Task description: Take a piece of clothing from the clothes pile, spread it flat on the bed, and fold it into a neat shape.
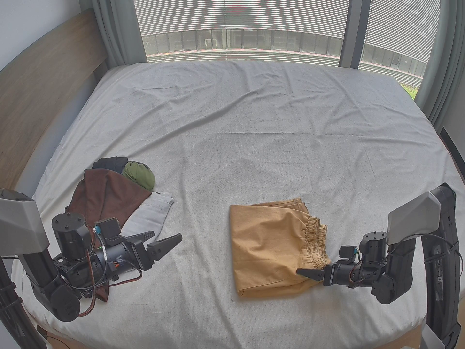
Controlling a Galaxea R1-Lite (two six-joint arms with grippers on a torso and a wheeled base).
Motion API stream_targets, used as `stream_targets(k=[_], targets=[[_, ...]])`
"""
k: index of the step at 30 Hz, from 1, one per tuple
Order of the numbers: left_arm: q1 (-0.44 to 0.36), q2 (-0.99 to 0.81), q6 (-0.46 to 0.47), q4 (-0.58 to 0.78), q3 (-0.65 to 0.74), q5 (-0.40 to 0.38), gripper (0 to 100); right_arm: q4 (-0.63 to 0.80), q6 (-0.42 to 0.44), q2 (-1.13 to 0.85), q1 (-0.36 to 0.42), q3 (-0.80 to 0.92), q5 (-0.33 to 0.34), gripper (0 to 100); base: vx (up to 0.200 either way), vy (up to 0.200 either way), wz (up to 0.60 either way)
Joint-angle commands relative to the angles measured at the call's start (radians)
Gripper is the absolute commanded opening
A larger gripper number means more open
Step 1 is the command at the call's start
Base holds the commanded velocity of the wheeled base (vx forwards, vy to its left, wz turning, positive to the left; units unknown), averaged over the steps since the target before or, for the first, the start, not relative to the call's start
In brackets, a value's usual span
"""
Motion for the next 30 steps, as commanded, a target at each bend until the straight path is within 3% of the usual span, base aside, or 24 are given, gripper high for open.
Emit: stream_targets(k=[1,10,11,18,30], targets=[[0.000,0.002,0.000,0.000,0.000,-0.001,100,-0.001,0.001,0.003,0.003,-0.006,-0.002,100,0.000,0.000,0.00],[0.000,0.002,0.000,0.000,0.000,0.001,100,-0.012,0.004,0.006,0.015,-0.019,-0.059,100,0.000,0.000,0.00],[0.000,0.002,0.000,0.000,0.000,0.001,100,-0.014,0.005,0.006,0.018,-0.021,-0.063,0,0.000,0.000,0.00],[0.003,-0.003,0.000,0.000,-0.001,0.001,100,-0.017,0.013,-0.014,0.044,-0.009,-0.074,0,0.000,0.000,0.00],[0.008,-0.009,-0.002,-0.002,-0.006,0.001,100,-0.021,0.119,-0.123,0.081,-0.029,-0.063,0,0.000,0.000,0.00]])
